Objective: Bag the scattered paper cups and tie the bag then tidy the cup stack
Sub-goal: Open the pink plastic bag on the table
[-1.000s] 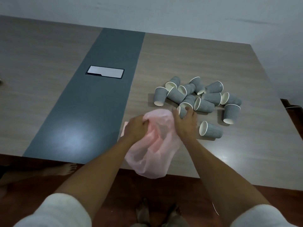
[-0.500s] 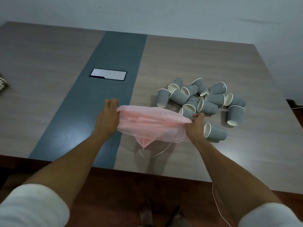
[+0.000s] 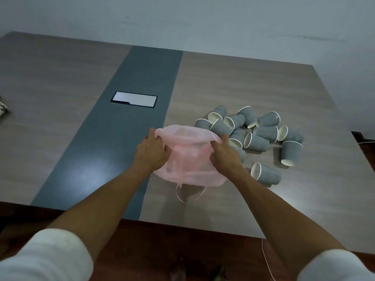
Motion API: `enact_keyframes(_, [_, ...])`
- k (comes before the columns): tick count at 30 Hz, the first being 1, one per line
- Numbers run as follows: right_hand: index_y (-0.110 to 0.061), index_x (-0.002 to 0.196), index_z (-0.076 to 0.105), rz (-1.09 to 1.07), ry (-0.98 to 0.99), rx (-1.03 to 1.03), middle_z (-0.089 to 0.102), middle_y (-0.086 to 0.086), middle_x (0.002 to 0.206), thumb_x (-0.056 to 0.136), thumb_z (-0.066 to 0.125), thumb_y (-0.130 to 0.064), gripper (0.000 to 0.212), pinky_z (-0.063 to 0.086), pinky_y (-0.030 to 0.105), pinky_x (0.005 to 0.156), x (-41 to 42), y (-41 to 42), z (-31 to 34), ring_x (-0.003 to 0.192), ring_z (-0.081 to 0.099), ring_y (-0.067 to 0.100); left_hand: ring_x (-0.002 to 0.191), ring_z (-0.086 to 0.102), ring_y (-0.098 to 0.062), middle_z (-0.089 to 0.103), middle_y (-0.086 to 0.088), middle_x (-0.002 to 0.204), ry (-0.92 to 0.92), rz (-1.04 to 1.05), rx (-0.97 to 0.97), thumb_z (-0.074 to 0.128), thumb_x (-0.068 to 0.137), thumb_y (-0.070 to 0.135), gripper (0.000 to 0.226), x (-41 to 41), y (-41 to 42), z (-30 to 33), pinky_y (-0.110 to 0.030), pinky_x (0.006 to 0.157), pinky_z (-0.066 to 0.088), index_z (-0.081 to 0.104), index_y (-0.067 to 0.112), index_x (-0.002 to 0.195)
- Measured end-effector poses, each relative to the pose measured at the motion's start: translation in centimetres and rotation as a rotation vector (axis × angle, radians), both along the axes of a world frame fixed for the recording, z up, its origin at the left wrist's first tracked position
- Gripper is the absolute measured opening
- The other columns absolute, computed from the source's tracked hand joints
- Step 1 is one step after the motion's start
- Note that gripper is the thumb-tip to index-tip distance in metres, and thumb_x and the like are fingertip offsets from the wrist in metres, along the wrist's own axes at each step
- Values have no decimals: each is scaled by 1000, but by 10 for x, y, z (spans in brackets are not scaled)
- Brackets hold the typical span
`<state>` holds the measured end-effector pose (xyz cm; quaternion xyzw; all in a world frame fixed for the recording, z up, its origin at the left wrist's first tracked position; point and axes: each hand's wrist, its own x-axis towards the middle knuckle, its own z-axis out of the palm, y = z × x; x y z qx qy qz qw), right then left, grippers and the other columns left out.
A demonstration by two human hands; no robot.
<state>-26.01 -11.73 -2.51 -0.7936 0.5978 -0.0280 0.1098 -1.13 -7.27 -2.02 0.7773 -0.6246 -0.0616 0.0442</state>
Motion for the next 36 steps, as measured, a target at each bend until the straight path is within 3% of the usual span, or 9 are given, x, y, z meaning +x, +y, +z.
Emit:
enact_keyframes(5, [-16,133,42,-41,147,147,36,17,130,71,89,-34,79,49,44,79,9,-12,17,100,64,42,94,65,-33,29,-12,149,-89,106,133,55,99,55,51,-5,-14,21,-37,73,45,68,10,116])
enact_keyframes(10, [-13,119,59,-135,-38,-29,62,14,120,94,43,-52,49,45,43,80,24,-32,39,104,63,39,99,57,-31,40,-9,137,-122,78,-53,56,102,42,39,4,-33,42,-38,65,39,72,6,99])
enact_keyframes(12, [-15,128,53,-116,38,-40,59,14,120,92,55,-48,49,47,43,81,22,-32,41,106,63,39,104,54,-31,33,-9,141,-163,21,19,74,91,36,34,7,-29,42,-37,65,42,68,9,109])
enact_keyframes(15, [-16,139,40,-86,179,27,48,17,128,86,69,-22,60,50,46,88,12,-34,35,110,61,40,105,57,-36,24,-12,145,-173,19,96,93,67,33,91,13,-27,32,-44,75,53,41,16,140])
enact_keyframes(19, [-9,137,46,-119,-129,-340,40,17,134,80,75,-15,65,51,45,70,19,-43,36,103,56,41,88,55,-37,51,-17,132,130,136,-241,58,95,19,66,17,-34,39,-43,72,46,26,19,153])
enact_keyframes(24, [-19,144,39,126,330,421,54,11,141,71,86,-31,88,48,42,96,12,-32,13,126,55,34,126,58,-30,57,-5,140,-67,114,691,90,68,45,86,23,-13,24,-43,104,47,50,20,141])
enact_keyframes(28, [-24,140,38,58,163,328,59,12,133,64,87,-47,93,51,45,90,15,-41,11,118,60,36,125,58,-34,54,-8,144,92,47,411,74,68,69,95,21,-18,22,-47,101,49,40,31,148])
enact_keyframes(31, [-30,155,25,39,-95,295,55,13,143,85,70,-51,86,47,45,99,18,-48,13,125,56,37,113,62,-37,58,-12,130,-18,-40,203,58,94,35,67,21,-25,31,-45,92,51,26,38,153])
enact_keyframes(36, [-35,154,19,-17,-343,391,58,5,133,65,84,-22,112,50,41,99,12,-59,13,122,57,30,106,66,-36,66,-15,117,-184,-32,293,62,94,22,104,29,-28,52,-40,81,47,-18,40,157])
